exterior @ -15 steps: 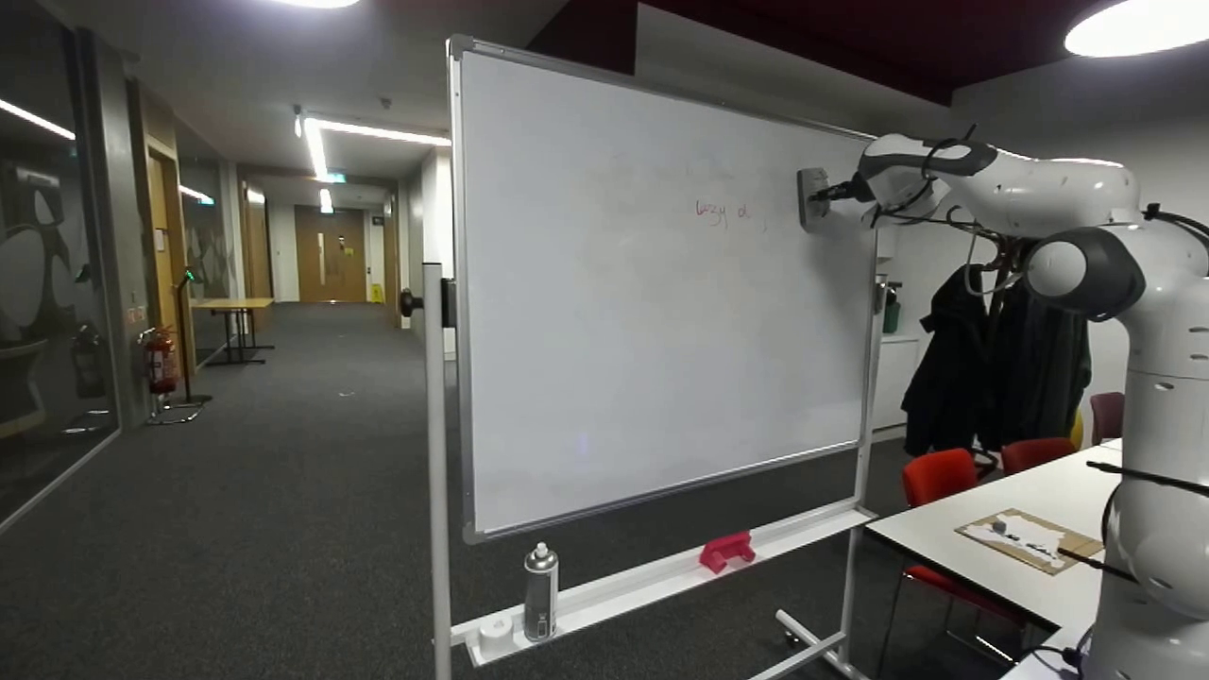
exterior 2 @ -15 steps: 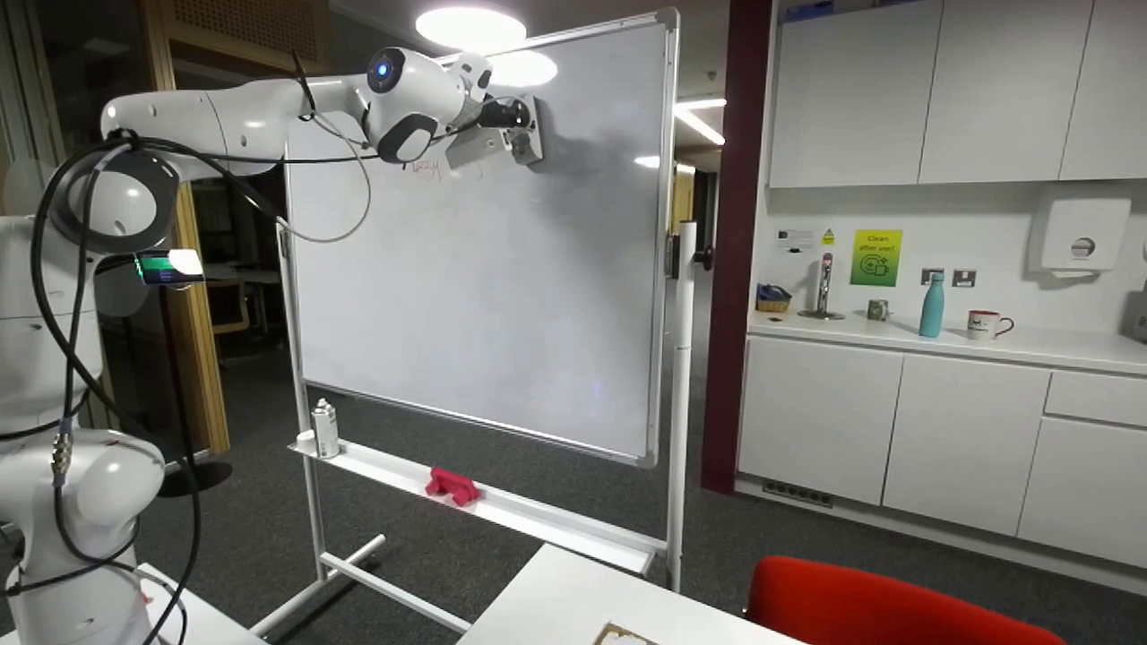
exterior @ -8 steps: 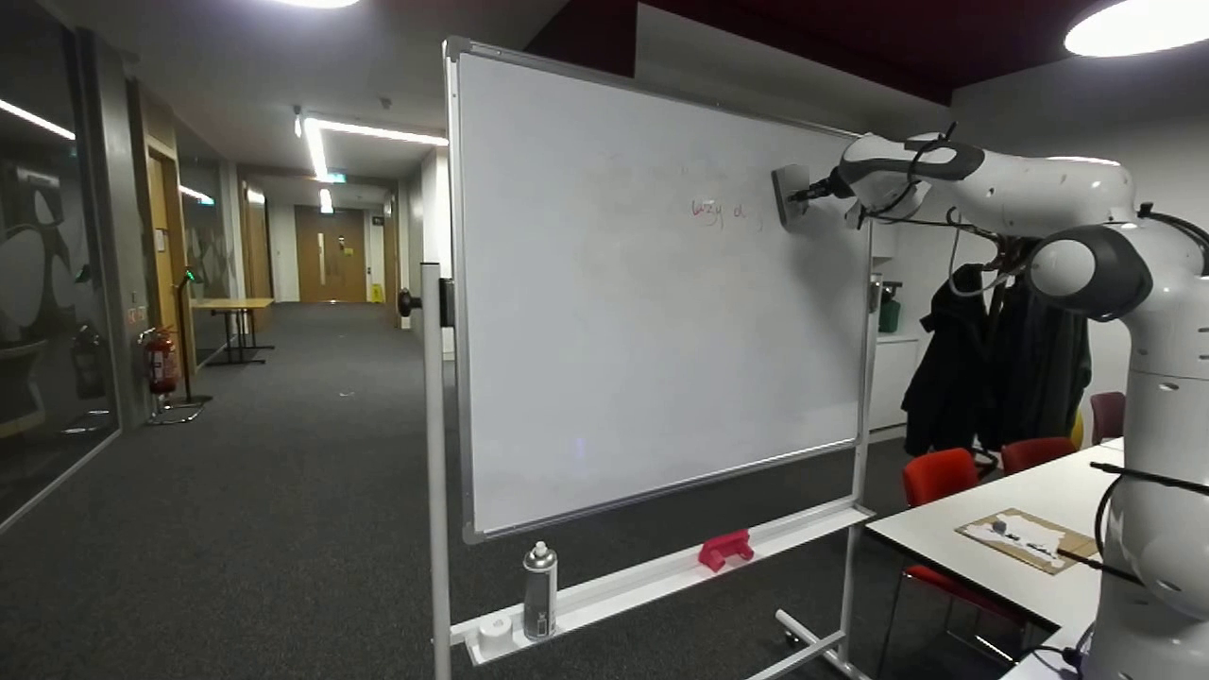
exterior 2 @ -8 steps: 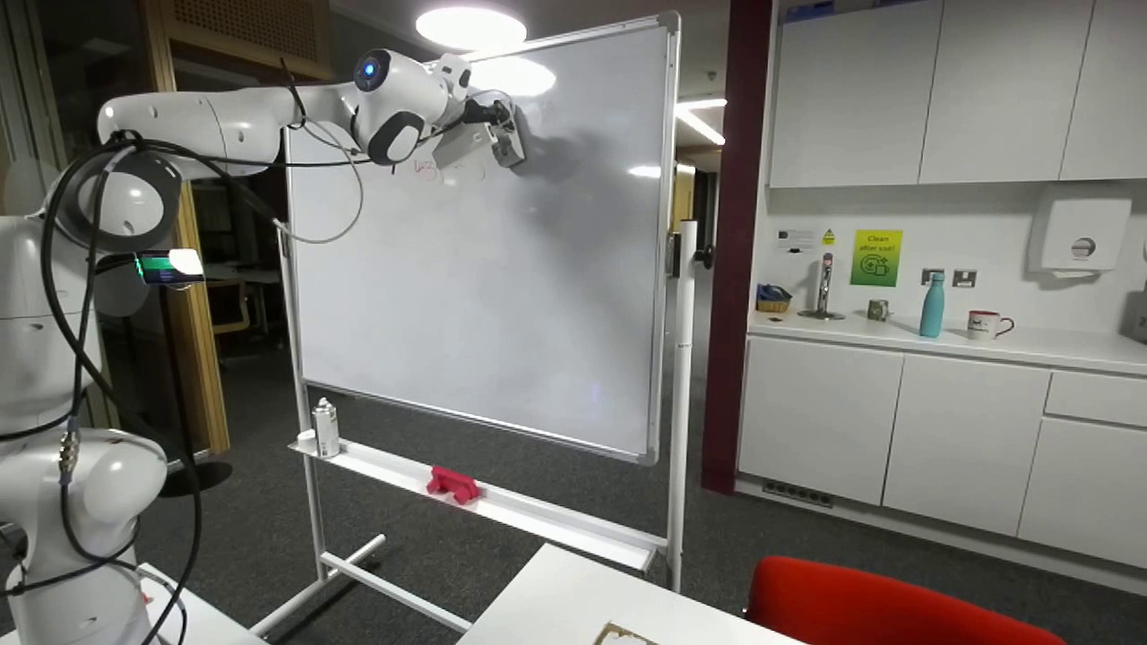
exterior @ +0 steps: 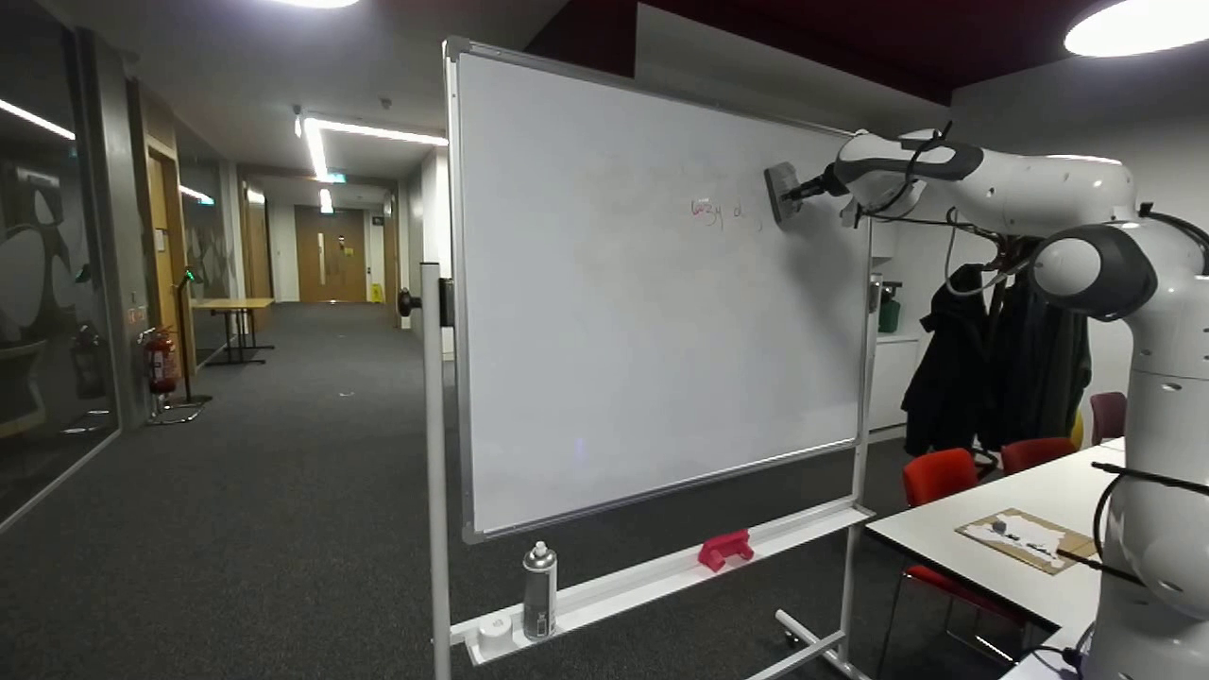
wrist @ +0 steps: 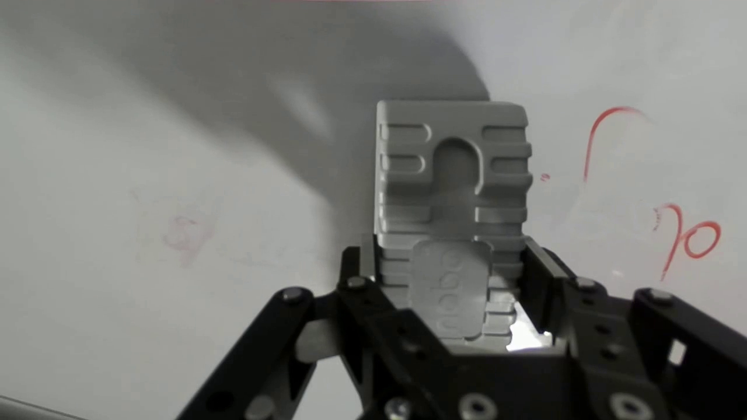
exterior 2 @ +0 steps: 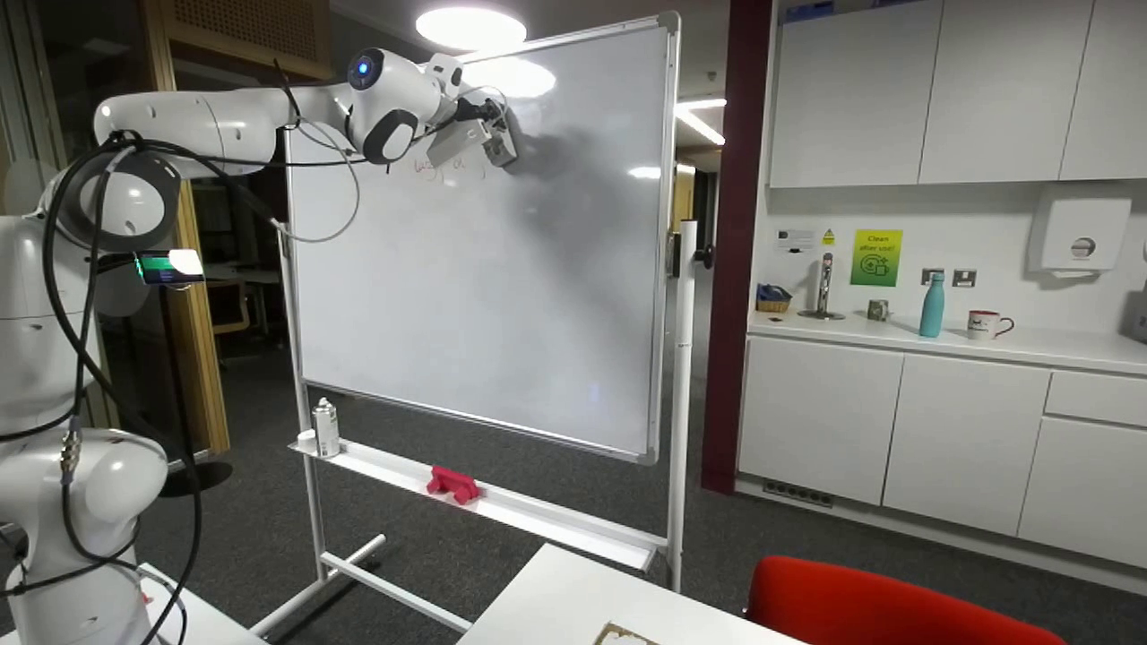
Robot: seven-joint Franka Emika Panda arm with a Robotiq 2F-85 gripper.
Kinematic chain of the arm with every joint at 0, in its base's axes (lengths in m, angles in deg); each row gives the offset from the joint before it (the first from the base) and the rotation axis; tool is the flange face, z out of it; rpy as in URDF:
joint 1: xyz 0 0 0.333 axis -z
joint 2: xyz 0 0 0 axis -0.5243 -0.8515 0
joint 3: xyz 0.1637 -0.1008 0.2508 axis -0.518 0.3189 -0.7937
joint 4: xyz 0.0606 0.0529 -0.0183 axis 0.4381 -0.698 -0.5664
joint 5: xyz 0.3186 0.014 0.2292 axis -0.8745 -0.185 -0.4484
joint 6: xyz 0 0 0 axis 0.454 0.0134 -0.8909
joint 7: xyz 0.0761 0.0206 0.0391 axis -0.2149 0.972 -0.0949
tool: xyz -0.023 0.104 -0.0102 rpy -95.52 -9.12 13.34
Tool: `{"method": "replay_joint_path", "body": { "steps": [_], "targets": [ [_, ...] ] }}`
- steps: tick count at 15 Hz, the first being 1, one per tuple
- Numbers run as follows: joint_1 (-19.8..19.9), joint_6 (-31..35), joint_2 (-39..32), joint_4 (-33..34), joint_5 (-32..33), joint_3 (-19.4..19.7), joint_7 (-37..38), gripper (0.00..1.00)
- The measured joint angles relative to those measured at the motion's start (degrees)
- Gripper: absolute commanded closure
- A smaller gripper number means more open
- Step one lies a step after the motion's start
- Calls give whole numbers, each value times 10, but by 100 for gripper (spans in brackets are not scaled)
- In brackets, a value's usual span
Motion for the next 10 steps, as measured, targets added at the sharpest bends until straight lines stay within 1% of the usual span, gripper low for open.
{"method": "replay_joint_path", "body": {
  "steps": [1,7,8,10],
  "targets": [
    [0,0,0,0,1,0,0,41],
    [0,-2,0,0,1,0,3,41],
    [0,-2,0,0,1,0,3,66],
    [1,-2,2,-1,1,1,3,66]
  ]
}}
